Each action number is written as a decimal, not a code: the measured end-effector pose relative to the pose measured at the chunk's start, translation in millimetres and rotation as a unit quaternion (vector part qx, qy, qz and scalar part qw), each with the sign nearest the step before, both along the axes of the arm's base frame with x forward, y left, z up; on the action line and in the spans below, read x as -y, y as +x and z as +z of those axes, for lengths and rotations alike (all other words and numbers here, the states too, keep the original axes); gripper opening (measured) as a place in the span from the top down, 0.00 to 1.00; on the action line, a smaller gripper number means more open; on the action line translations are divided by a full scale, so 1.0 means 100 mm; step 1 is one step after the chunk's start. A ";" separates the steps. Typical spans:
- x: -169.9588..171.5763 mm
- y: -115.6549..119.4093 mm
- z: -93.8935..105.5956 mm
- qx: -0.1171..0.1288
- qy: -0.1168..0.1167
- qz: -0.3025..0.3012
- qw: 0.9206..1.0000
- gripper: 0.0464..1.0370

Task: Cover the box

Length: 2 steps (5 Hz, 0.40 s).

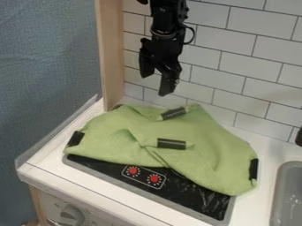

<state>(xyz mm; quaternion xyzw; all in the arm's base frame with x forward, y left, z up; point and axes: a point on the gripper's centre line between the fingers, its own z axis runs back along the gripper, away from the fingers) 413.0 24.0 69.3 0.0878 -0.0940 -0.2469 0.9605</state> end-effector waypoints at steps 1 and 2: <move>0.01 -0.06 -0.18 -0.025 -0.006 -0.002 1.000 0.04; 0.04 -0.10 -0.24 -0.040 -0.024 -0.041 0.998 0.04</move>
